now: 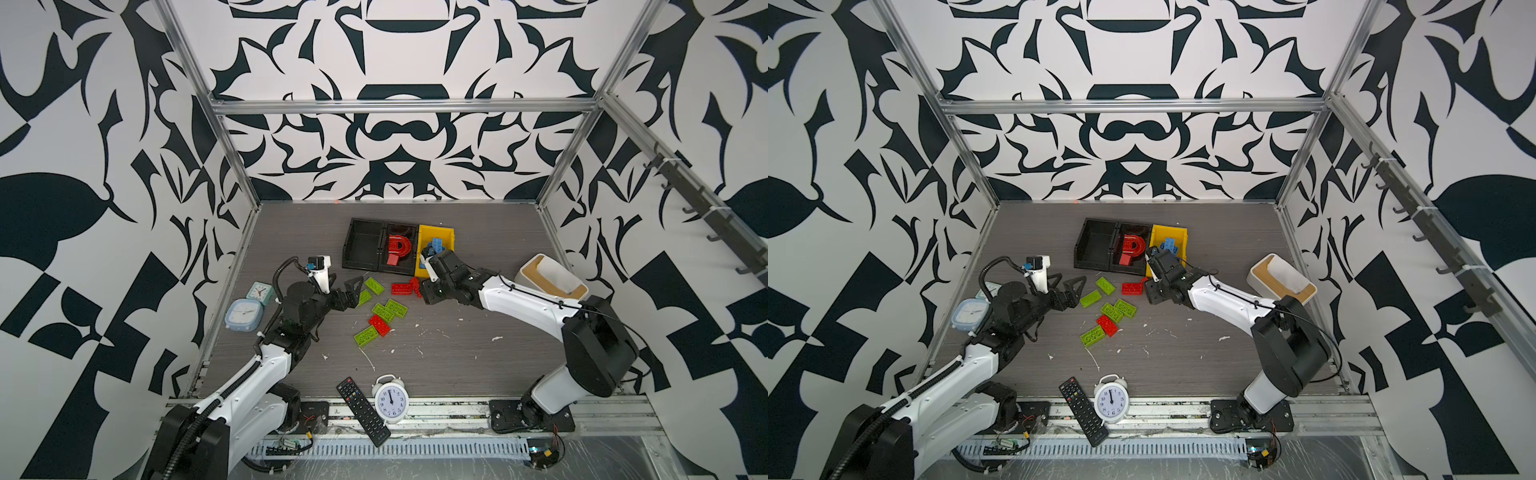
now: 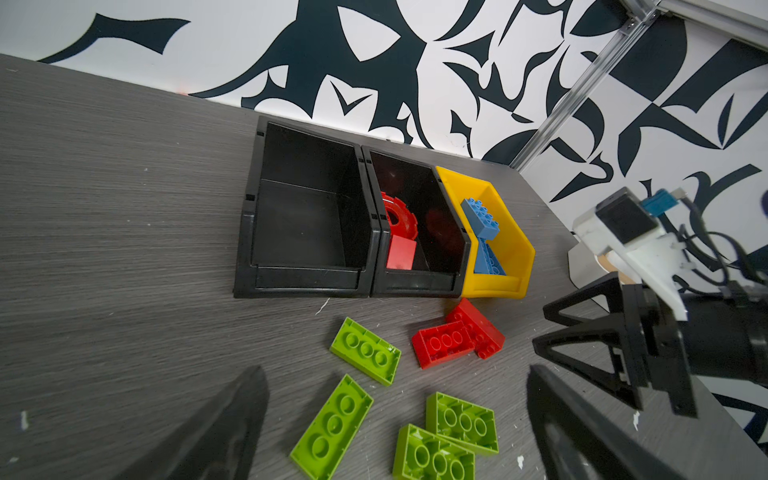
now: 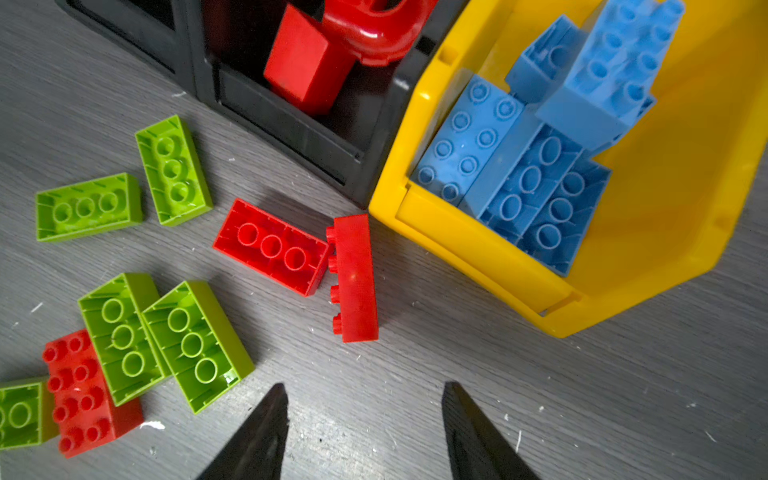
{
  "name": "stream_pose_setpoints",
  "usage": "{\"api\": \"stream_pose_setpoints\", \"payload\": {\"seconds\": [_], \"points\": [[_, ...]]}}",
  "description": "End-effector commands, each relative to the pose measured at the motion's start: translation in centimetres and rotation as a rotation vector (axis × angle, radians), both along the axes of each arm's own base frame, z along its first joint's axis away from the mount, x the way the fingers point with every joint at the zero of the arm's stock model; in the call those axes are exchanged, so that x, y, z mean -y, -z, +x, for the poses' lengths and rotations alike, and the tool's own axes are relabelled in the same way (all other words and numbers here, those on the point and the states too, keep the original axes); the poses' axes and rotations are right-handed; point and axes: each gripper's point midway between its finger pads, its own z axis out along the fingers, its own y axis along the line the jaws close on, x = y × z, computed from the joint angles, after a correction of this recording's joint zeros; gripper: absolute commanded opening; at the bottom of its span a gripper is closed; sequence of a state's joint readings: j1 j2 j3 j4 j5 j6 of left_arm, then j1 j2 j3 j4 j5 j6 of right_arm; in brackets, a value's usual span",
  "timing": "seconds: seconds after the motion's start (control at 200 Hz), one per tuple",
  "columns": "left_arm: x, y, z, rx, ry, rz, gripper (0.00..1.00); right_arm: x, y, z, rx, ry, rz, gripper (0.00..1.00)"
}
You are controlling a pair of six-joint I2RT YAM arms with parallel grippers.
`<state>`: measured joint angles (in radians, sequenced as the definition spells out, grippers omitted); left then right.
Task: Sort the legos into containers by color
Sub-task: 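Move the right gripper down onto the red brick lying on its side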
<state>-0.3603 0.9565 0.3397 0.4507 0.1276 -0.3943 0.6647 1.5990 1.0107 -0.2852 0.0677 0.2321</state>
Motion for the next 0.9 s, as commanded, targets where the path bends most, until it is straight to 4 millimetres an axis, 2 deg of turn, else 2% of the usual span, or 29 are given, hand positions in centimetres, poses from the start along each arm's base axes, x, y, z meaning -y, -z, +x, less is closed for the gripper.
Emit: {"api": "stream_pose_setpoints", "payload": {"seconds": [0.0,0.395,0.895], "points": [[0.0,-0.1,0.1,0.004,-0.003,-0.003,1.0,-1.1,-1.1,1.0,0.037,-0.02,0.015,0.62],[0.0,-0.2,0.1,0.005,-0.002,-0.003,1.0,-2.4,0.9,1.9,0.011,-0.04,0.016,0.59],[-0.1,-0.2,0.1,0.007,-0.006,-0.001,1.0,-2.6,3.2,2.4,-0.016,-0.036,-0.016,0.51]]}}
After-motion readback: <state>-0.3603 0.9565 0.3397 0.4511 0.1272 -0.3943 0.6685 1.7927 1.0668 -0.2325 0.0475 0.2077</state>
